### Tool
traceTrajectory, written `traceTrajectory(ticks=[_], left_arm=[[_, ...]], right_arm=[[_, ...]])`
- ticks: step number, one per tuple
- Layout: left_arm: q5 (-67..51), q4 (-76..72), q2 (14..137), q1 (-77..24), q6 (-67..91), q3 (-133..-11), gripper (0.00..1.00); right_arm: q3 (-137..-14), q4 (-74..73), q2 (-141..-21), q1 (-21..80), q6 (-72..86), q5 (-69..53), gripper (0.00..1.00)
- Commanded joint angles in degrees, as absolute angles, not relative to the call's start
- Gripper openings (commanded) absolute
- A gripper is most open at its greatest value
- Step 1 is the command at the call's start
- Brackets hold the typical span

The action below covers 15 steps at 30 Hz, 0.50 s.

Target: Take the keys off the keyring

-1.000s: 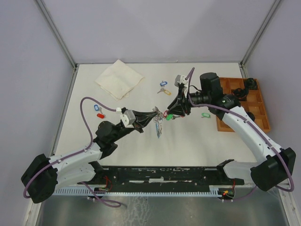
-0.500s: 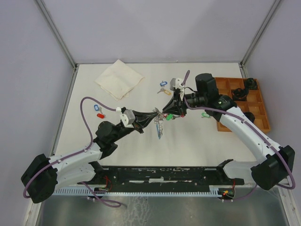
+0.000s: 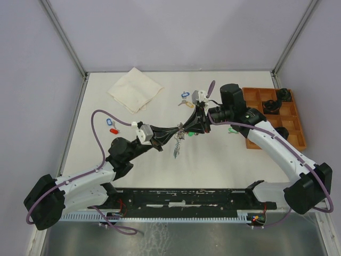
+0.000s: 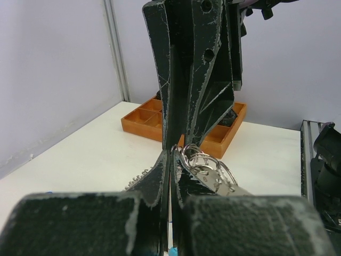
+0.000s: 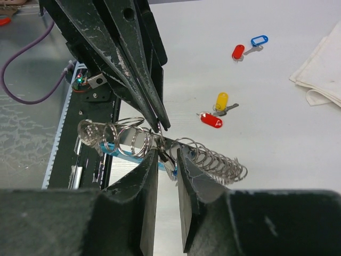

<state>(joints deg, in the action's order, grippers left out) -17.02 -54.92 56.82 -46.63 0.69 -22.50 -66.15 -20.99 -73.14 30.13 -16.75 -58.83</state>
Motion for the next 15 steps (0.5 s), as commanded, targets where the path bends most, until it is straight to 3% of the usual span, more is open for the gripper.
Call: traceTrajectory(ticks=[1,9,15], left_arm=[[-17.1,-60.1,56.0,-46.8,2.0,-24.0,0.03],[-17.0,-59.5,55.5,-46.8,2.1,-23.9,0.03],[-17.1,-59.9,55.6,-46.8,2.4,-23.7,0.03]], right_arm=[[-66.6,-19.6,-72.7,30.7,-16.7,-63.2,0.29],[-67.7,-24.4,-72.3,30.7,-19.4,-64.1,0.33],[-65.9,-18.2,-72.5,30.9,-13.3,-62.8,0.3]])
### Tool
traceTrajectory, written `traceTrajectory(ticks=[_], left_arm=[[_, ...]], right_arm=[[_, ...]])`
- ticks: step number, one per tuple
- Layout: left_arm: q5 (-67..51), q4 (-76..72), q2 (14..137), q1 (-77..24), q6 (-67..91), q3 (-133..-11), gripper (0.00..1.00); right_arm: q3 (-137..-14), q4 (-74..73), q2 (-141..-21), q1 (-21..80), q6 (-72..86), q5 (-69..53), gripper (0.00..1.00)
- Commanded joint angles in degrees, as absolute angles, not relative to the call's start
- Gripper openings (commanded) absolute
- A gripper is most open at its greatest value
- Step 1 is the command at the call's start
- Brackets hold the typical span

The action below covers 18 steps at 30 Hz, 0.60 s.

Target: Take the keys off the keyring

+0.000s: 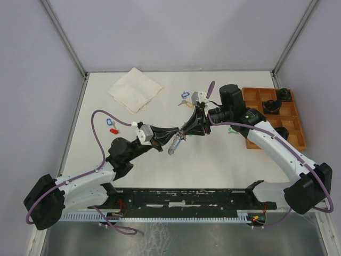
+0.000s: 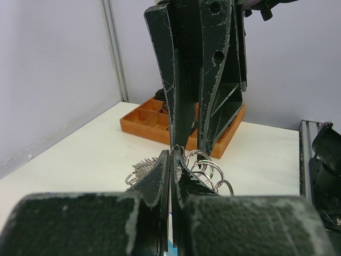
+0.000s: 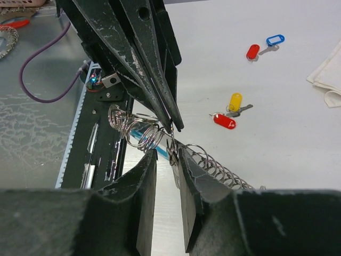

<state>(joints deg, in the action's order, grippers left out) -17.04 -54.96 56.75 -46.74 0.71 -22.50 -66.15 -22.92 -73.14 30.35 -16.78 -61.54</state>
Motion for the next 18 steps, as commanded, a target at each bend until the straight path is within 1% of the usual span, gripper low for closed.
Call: traceTrajectory(ticks=[1,8,13,18], left_arm=[[-17.1,-60.1,55.5,-46.9,2.5,-23.7,0.03],[-17.1,-60.4,55.8,-46.9,2.8,-23.7,0.03],[-16.9,-60.3,55.8,-46.9,2.9,-23.7,0.03],[-17.2,-59.9,55.4,-46.9,2.9,-23.3,0.03]], right_arm=[[-65.5,-17.1,-72.6,31.0,-12.4,-62.7,0.29],[-64.2,-14.1,-73.1,31.8,-10.3,-62.2,0.17],[-64.2,-14.1,-72.9,31.9,-10.7,-62.5,0.02],[-65.2,-17.7,-72.8,31.9,-13.9,-62.1,0.01]])
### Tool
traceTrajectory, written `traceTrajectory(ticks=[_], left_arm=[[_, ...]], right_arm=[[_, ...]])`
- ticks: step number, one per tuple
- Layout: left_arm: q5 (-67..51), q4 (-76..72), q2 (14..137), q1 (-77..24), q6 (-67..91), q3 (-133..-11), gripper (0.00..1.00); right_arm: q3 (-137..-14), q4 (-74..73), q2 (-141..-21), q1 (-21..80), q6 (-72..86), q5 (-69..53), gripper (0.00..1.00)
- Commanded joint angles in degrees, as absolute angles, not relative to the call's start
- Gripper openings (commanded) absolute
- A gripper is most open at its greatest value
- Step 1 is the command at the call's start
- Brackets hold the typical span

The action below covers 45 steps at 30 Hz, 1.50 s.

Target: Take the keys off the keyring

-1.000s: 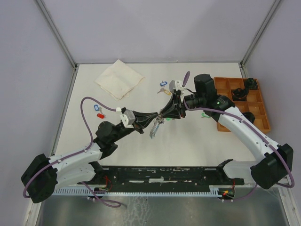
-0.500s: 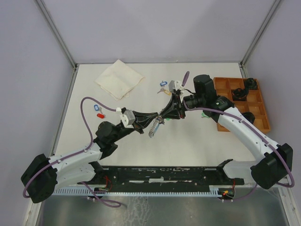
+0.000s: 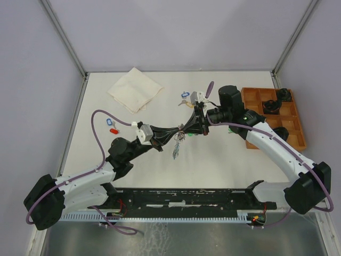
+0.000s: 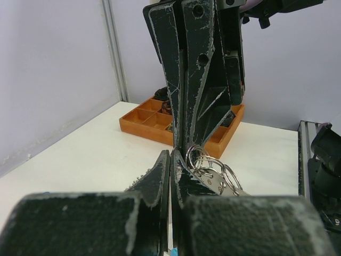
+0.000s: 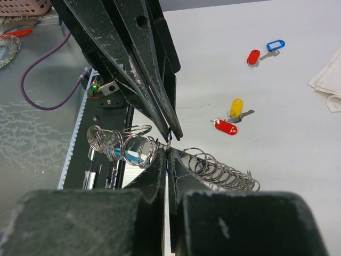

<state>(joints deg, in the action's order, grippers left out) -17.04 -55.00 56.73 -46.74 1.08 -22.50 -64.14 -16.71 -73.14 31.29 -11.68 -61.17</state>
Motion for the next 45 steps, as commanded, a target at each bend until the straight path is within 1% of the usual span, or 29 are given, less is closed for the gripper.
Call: traceTrajectory(ticks=[1,3,4,9,13,15,18,20,23,28,31,34,40,41,42,45], left_arm=[[-17.4,-59.6,55.3,-46.9,2.9,-23.4,0.03],[-18.0,-58.1,55.0,-46.9,2.9,-23.6,0.03],[-18.1,-56.9,54.7,-46.9,3.0,-23.8,0.06],[-15.0,-52.2,50.2,-46.9,2.6,-22.8,0.37],[-10.7,-48.8,44.4,-46.9,3.5,-20.7,0.52],[-10.1,-46.2,42.4,-46.9,4.3,-19.9,0.55],[-12.1,-45.3,41.1,-46.8,4.7,-18.0,0.56],[-13.8,-49.6,41.2,-46.9,4.7,-15.3,0.56],[-15.1,-56.3,42.5,-46.9,4.7,-12.5,0.59],[-15.9,-61.6,47.7,-46.8,5.8,-13.7,0.59],[-14.4,-69.1,52.2,-46.9,8.6,-12.1,0.6],[-14.8,-80.5,60.0,-46.8,12.5,-10.1,0.6],[-16.6,-98.4,75.2,-47.0,20.0,-11.2,0.55],[-17.7,-98.9,77.2,-47.3,20.1,-12.7,0.51],[-18.0,-99.1,78.8,-48.1,19.0,-14.4,0.5],[-17.7,-99.1,81.9,-50.9,10.2,-17.9,0.51]], right_arm=[[-65.7,-19.1,-72.7,32.0,-14.9,-61.7,0.01],[-67.4,-23.1,-72.8,32.0,-17.6,-60.4,0.01],[-68.5,-25.5,-72.8,31.9,-19.3,-59.7,0.01],[-75.2,-42.3,-74.0,33.0,-32.3,-54.7,0.01],[-83.6,-59.3,-76.7,35.5,-43.3,-45.1,0.01],[-88.8,-67.0,-78.6,37.1,-47.8,-39.2,0.01],[-96.9,-78.6,-82.2,40.0,-53.6,-30.5,0.01],[-99.9,-82.9,-83.9,42.3,-55.4,-23.5,0.01],[-101.2,-86.0,-85.2,46.9,-55.9,-10.1,0.01],[-103.8,-90.0,-87.0,52.7,-55.9,3.2,0.01],[-105.6,-91.8,-87.6,55.5,-56.5,9.1,0.01],[-105.7,-93.2,-87.9,58.7,-58.3,14.4,0.01],[-103.2,-94.8,-89.2,63.5,-59.6,27.9,0.01],[-103.3,-95.3,-89.7,63.8,-59.5,29.0,0.01],[-103.9,-95.9,-90.0,64.0,-59.4,29.1,0.01],[-105.1,-96.5,-90.5,64.4,-59.5,29.9,0.01]])
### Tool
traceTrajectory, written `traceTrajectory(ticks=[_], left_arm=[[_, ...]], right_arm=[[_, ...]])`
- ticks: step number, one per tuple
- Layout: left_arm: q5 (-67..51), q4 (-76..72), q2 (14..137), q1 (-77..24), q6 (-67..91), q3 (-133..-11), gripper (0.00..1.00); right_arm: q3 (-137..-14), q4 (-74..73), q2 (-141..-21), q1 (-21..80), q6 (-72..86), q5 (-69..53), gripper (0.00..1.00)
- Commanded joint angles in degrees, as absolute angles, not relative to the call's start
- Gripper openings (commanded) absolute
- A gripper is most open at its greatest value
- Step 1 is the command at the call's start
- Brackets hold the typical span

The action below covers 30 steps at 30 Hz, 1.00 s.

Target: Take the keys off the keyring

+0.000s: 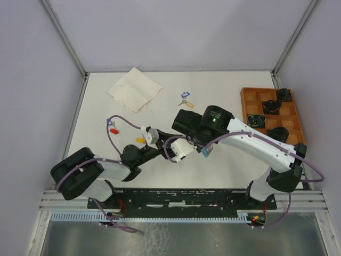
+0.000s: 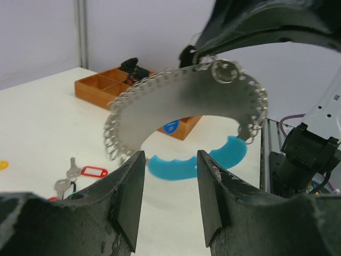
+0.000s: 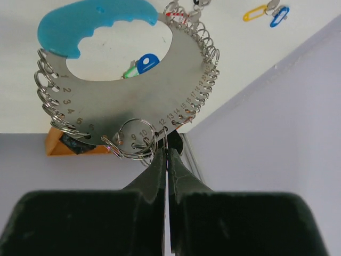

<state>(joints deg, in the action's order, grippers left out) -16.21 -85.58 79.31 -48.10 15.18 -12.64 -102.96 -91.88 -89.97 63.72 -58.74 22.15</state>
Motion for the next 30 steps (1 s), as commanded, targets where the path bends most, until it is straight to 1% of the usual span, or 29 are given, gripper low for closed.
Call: traceTrajectory(ticks=[1,5,14,19,22,24,30], left_arm=[[-17.7,-99.1,82.6,-51.2,8.2,-18.9,0.51],[-18.0,-99.1,85.2,-51.4,5.5,-23.0,0.5],[-14.5,-99.1,89.1,-53.1,3.8,-28.7,0.45],[-12.8,-99.1,89.1,-53.4,3.3,-29.7,0.38],[-11.9,-99.1,88.9,-53.6,2.5,-29.9,0.37],[-12.1,-99.1,88.8,-53.8,2.5,-30.3,0.34],[-13.4,-99.1,88.8,-54.9,2.5,-31.0,0.33]], right_arm=[[-105.1,-96.7,-90.6,64.4,-59.5,30.3,0.01],[-105.5,-97.0,-90.6,64.5,-60.4,30.5,0.01],[-111.8,-99.7,-90.4,64.5,-61.6,23.2,0.01],[-112.7,-100.1,-90.1,64.5,-61.3,20.9,0.01],[-113.2,-100.6,-89.9,64.4,-61.3,19.6,0.01],[-113.6,-100.8,-89.8,64.5,-61.1,18.9,0.01],[-113.9,-100.8,-89.8,64.4,-60.9,18.1,0.01]])
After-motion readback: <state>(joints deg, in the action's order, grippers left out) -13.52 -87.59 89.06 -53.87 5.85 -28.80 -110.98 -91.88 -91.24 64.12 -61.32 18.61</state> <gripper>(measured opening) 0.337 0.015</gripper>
